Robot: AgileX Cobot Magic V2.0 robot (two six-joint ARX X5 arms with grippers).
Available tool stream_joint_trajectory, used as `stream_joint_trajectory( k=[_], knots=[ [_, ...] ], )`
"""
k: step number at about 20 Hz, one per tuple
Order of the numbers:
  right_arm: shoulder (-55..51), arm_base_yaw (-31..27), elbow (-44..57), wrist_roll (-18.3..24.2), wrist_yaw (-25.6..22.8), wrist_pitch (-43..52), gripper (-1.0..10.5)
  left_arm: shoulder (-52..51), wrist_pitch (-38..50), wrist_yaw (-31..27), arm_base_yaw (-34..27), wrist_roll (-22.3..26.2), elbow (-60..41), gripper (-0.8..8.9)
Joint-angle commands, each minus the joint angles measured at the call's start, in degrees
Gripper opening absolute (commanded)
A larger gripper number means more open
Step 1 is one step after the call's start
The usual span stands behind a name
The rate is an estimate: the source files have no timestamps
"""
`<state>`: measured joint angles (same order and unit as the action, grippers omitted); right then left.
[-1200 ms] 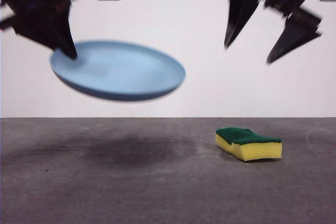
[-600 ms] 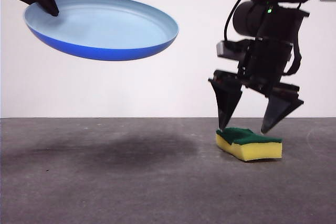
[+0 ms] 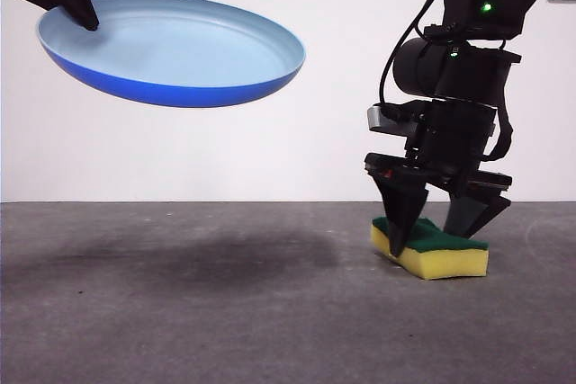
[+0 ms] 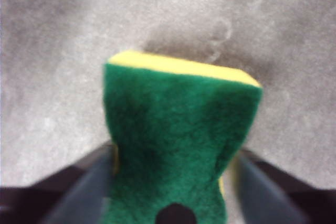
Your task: Pick up the plate,pick up the cloth,clean the plate with the cloth
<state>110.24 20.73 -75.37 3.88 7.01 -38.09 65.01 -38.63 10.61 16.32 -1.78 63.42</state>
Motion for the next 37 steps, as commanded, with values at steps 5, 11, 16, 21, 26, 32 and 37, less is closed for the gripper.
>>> stream_joint_trajectory(
  k=[5, 11, 16, 21, 26, 32, 37],
  knots=[
    [-1.64, 0.74, -0.02, -0.07, 0.11, -1.18, -0.2, 0.72, 1.07, -1.51, 0.22, 0.52, -0.37, -0.08],
    [-15.32, 4.09, -0.02, -3.72, 0.63, -1.42, -0.2, 7.19, 1.18, -3.32, 0.31, -0.15, -0.37, -0.08],
    [-25.09, 8.87, -0.02, -5.01, 3.54, 0.31, -0.2, 11.45, 3.89, 0.83, 3.98, -3.34, -0.37, -0.08],
    [-24.04, 14.32, -0.02, -5.53, 3.45, 3.98, -0.2, 11.43, 8.24, 6.36, 9.73, -7.72, -0.37, -0.08],
    [-20.85, 18.73, -0.02, -5.7, 3.5, 7.21, -0.2, 11.41, 11.65, 6.49, 12.85, -9.27, -0.37, -0.08],
    [-20.13, 23.91, -0.02, -6.34, 3.06, 2.01, -0.2, 11.41, 18.99, 6.14, 10.53, -12.26, -0.37, -0.08],
    [-20.15, 23.71, -0.02, -4.83, -16.33, -11.34, -0.2, 11.28, 14.84, 7.67, 7.5, -12.04, -0.37, -0.08]
  ],
)
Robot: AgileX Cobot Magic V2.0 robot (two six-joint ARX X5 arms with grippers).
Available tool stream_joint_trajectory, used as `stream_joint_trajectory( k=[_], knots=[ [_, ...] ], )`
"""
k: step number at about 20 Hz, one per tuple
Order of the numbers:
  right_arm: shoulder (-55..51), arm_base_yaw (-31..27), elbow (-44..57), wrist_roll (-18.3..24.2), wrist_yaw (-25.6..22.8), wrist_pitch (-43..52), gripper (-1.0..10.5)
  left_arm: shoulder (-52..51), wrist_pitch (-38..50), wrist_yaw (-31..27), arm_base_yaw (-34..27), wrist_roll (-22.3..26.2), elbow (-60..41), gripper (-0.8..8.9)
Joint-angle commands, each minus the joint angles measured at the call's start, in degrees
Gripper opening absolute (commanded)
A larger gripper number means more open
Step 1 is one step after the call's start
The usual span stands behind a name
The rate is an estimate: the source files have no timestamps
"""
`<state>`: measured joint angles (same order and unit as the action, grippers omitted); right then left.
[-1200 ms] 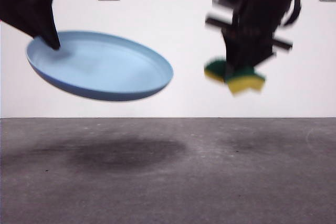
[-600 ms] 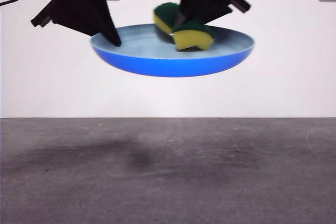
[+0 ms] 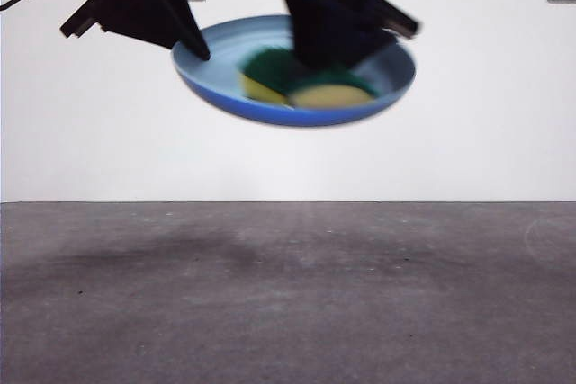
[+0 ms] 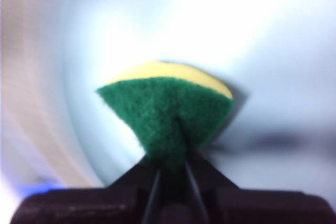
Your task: Pick up the plate,pick up the cloth,clean the plate with the cloth
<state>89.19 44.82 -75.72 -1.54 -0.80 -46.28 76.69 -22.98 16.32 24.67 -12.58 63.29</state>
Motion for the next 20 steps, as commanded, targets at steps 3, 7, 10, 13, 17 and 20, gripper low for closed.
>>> stream_joint_trajectory(
  k=[3, 7, 10, 13, 17, 20],
  knots=[
    [0.2, -1.99, 0.33, 0.57, -22.16, -2.01, -0.2, -0.39, -5.81, 6.43, -1.01, 0.81, -0.24, -0.08],
    [-0.11, -2.89, 0.33, 0.5, -24.63, 6.21, -0.2, -0.39, -8.96, 10.01, -0.2, 2.45, -0.24, -0.08],
    [-0.11, -2.89, 0.33, 0.5, -21.16, 13.35, -0.2, -0.39, -8.79, 11.34, 0.94, 2.51, -0.24, -0.08],
    [-0.04, -2.86, 0.33, -0.79, -8.68, 18.53, -0.2, -0.39, -7.26, 11.23, 1.79, 2.36, -0.24, -0.08],
    [0.33, -2.62, 0.33, -4.81, 9.09, 19.71, -0.2, -0.39, -1.79, 10.45, 1.95, 0.28, -0.24, -0.08],
    [0.39, -1.18, 0.33, -5.64, 11.3, 13.27, -0.2, -0.39, 5.09, 7.69, 0.52, -3.76, -0.24, -0.08]
  ],
)
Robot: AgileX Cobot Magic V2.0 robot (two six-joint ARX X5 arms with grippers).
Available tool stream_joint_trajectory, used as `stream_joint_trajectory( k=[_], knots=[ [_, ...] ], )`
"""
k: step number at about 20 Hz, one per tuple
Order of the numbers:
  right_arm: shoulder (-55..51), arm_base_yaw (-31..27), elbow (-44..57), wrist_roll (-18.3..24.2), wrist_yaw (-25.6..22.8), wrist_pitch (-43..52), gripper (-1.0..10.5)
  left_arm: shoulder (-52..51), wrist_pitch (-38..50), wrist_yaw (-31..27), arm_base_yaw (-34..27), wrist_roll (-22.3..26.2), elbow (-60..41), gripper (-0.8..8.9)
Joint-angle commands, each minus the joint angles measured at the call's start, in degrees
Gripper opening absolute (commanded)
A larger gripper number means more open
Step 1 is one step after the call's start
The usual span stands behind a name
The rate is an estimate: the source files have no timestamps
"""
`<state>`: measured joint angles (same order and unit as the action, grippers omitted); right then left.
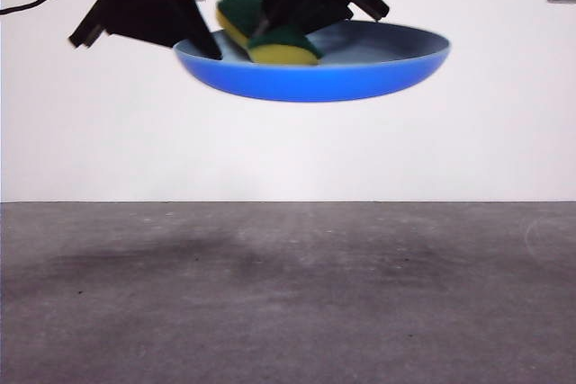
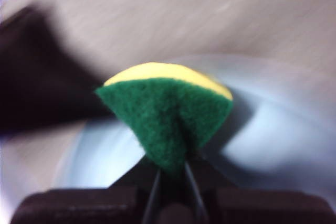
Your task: Pick up the plate,pick up the cloth,clean the plate with the cloth
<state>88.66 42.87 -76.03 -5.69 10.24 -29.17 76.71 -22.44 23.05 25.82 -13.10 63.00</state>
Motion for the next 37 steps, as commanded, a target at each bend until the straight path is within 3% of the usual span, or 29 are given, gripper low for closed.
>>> stream_joint_trajectory(
  k=[1, 3, 4, 8, 10, 11, 14, 16, 20, 22, 23, 25, 28, 35, 37],
  knots=[
    [0.92, 0.83, 0.63, -1.27, 0.26, -7.06, -0.2, -0.42, 6.23, 1.03, -1.25, -4.66, 0.04, -0.08],
    [0.92, 0.81, 0.63, 0.37, -1.81, -14.34, -0.2, -0.42, 7.65, 1.46, -1.88, -5.49, 0.04, -0.08],
    [0.92, 0.81, 0.63, 1.33, -5.7, -17.62, -0.2, -0.42, 7.06, 1.81, -1.97, -5.57, 0.04, -0.08],
    [0.9, 0.0, 0.63, 1.7, -33.9, -22.51, -0.2, -0.42, 0.96, 6.47, -2.19, -3.56, 0.04, -0.08],
    [0.9, -0.37, 0.63, 1.7, -43.58, -19.71, -0.2, -0.42, -3.28, 7.52, -1.95, -1.36, 0.04, -0.08],
    [0.9, -0.55, 0.63, 1.7, -44.74, -17.9, -0.2, -0.42, -4.74, 7.43, -1.79, -0.44, 0.04, -0.08],
    [0.9, -0.79, 0.63, 1.68, -44.37, -11.34, -0.2, -0.42, -8.92, 7.37, -1.36, 2.12, 0.04, -0.08],
    [0.9, -0.79, 0.63, 1.68, -39.43, -4.76, -0.2, -0.42, -10.56, 7.37, -0.57, 3.26, 0.04, -0.08],
    [0.9, -0.79, 0.63, -0.5, -12.94, 3.87, -0.2, -0.42, -8.39, 6.95, 0.35, 3.76, 0.04, -0.08],
    [0.9, -0.76, 0.63, -0.5, -6.69, 3.58, -0.2, -0.42, -7.21, 1.29, 0.35, 4.02, 0.04, -0.08],
    [0.85, -0.76, 0.63, -0.55, -5.29, 2.71, -0.2, -0.42, -7.19, -5.11, 0.33, 4.5, 0.04, -0.08],
    [-0.57, -0.79, 0.63, -0.87, -6.23, -0.74, -0.2, -0.39, -7.3, -18.53, 0.33, 7.28, 0.04, -0.08],
    [-4.09, -0.76, 0.63, -0.81, -8.07, -5.64, -0.2, -0.11, -6.93, -29.18, -0.59, 10.43, 0.04, -0.08],
    [-15.69, -0.79, 0.63, -0.7, -13.57, -8.74, -0.2, 7.61, -6.43, -30.03, -6.84, 11.89, 0.04, -0.08],
    [-18.67, -0.79, 0.63, -0.68, -15.34, -8.76, -0.2, 11.32, -5.97, -26.16, -7.63, 11.87, 0.04, -0.08]
  ],
)
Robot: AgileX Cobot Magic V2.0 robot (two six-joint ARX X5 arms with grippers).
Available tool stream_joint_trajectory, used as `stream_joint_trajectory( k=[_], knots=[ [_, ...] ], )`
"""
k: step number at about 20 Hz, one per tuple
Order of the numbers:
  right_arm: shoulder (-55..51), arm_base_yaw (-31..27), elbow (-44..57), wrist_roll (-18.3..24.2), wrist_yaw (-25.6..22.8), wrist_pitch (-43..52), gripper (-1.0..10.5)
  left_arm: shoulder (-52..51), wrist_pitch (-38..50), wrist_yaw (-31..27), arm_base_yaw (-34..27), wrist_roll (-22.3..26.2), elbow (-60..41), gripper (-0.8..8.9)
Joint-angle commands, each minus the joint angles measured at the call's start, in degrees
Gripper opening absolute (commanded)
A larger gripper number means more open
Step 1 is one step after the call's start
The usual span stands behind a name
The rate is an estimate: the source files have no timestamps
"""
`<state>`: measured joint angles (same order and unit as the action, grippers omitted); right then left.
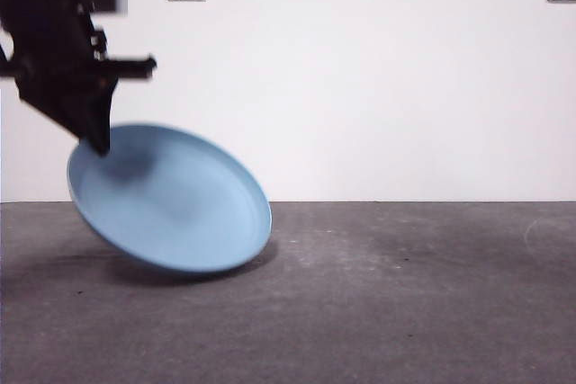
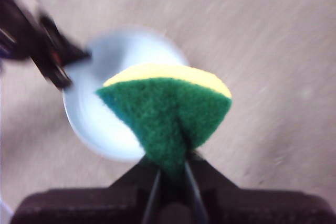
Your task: Pick up the plate,pick up the cloth,clean the plate with the cloth
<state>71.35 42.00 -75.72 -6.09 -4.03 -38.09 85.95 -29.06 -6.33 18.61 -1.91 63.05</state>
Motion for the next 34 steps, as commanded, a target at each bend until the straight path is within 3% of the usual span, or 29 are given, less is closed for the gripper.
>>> stream_joint_trajectory(
  k=[1, 2, 5, 8, 9, 11, 12, 17, 27, 32, 34],
  knots=[
    [-2.34, 0.07, 0.33, -0.22, -2.27, 0.15, -0.2, 3.82, 1.16, 6.43, -0.66, 0.68, 0.0, -0.08],
    [-3.21, 0.07, 0.33, -0.15, -3.54, 0.02, -0.2, 5.79, 1.77, 8.35, -0.72, 0.68, 0.0, -0.08],
    [-5.03, 0.07, 0.33, 0.79, -7.93, -1.38, -0.2, 10.84, 2.71, 7.17, -0.72, 0.66, 0.0, -0.08],
    [-5.27, 0.04, 0.33, 1.25, -8.57, -3.69, -0.2, 14.29, 2.64, 6.21, -0.98, 0.66, 0.0, 0.13],
    [-5.25, 0.02, 0.33, 1.25, -8.59, -4.35, -0.2, 14.73, 2.62, 6.32, -0.98, 0.63, 0.0, 0.97],
    [-5.25, 0.0, 0.33, 1.27, -8.57, -4.42, -0.2, 14.8, 2.93, 6.4, -0.98, 0.44, 0.0, 4.13],
    [-5.09, 0.0, 0.33, 1.27, -8.57, -4.31, -0.2, 14.69, 3.08, 6.71, -0.98, 0.42, 0.0, 4.72],
    [-1.11, -1.79, 0.33, 1.25, -8.52, -4.0, -0.2, 8.57, 1.33, 9.84, 0.13, -2.62, 0.0, 4.71],
    [20.72, -11.5, 0.33, -0.59, -7.72, -3.19, -0.2, -22.51, -5.38, 9.84, 4.52, -4.42, 0.0, 4.71],
    [32.39, -14.01, 0.33, -0.52, 2.6, 0.09, -0.2, -30.23, -11.56, 9.75, 5.86, -4.55, 0.0, 4.7],
    [35.43, -14.29, 0.33, -0.52, 2.64, 0.42, 0.3, -30.95, -13.25, 9.7, 5.86, -4.55, 0.0, 4.7]
  ],
)
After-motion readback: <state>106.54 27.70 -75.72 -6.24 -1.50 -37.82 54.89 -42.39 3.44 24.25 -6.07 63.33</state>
